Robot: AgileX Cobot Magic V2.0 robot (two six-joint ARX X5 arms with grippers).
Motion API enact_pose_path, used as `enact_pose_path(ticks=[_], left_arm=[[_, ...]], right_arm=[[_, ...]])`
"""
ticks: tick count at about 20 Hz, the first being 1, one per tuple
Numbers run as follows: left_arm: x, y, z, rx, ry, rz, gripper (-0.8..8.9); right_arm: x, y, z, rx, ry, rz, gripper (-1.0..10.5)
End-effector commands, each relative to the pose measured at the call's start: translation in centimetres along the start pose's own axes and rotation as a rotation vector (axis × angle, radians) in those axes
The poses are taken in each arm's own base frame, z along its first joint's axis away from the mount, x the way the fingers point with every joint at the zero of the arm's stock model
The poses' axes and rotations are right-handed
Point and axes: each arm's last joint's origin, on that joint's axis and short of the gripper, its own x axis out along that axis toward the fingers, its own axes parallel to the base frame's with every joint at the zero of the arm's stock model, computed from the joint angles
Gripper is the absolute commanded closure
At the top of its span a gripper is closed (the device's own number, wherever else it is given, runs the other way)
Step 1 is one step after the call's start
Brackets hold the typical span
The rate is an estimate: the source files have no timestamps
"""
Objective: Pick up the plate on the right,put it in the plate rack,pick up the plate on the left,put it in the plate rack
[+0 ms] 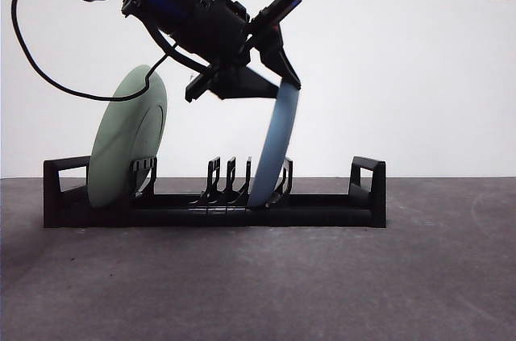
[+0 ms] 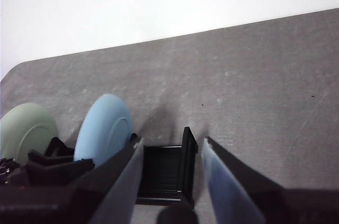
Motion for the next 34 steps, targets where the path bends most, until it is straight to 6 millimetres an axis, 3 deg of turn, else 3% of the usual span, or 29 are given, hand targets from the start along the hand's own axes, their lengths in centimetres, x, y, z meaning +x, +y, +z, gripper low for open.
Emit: enact_pose_path(ticks=[1, 8, 13, 18, 20, 21, 23, 28, 31, 34], left_arm=[[0.3, 0.0, -0.5, 0.003, 0.038, -0.042, 4.87], [-1.7, -1.7, 0.9, 0.044, 0.026, -0.16, 4.62], [-6.2, -4.1, 3.2, 0.22, -0.054, -0.18, 4.63], [-12.6, -6.2, 4.8, 0.404, -0.129, -0.077, 4.69], [-15.5, -6.5, 4.8, 0.481, -0.127, 0.052, 4.79], [-17.1, -6.7, 4.7, 0.506, -0.127, 0.115, 5.41], [-19.9, -6.7, 4.3, 0.559, -0.106, 0.238, 8.15], [-23.6, -5.3, 3.5, 0.571, -0.013, 0.431, 8.21], [-24.8, -4.7, 3.0, 0.553, -0.006, 0.467, 8.21], [-25.8, -4.2, 1.5, 0.557, -0.081, 0.463, 8.21]], right_arm=[[0.0, 0.0, 0.0, 0.006, -0.001, 0.001, 7.6], [0.0, 0.0, -0.4, -0.026, 0.043, 0.031, 7.6], [-0.1, 0.3, -1.2, -0.086, 0.135, 0.146, 7.6], [-0.3, 0.1, -2.2, -0.158, 0.238, 0.142, 7.6], [-0.4, 0.0, -2.6, -0.181, 0.28, 0.142, 7.8], [-0.4, 0.0, -2.7, -0.192, 0.289, 0.143, 8.3], [-0.4, 0.0, -2.8, -0.196, 0.292, 0.142, 9.6], [-0.9, 0.1, -2.3, -0.213, 0.227, 0.137, 9.6], [-2.4, 0.2, -2.2, -0.237, 0.116, 0.083, 9.6], [-4.1, 0.1, -3.4, -0.239, -0.018, 0.073, 9.6]])
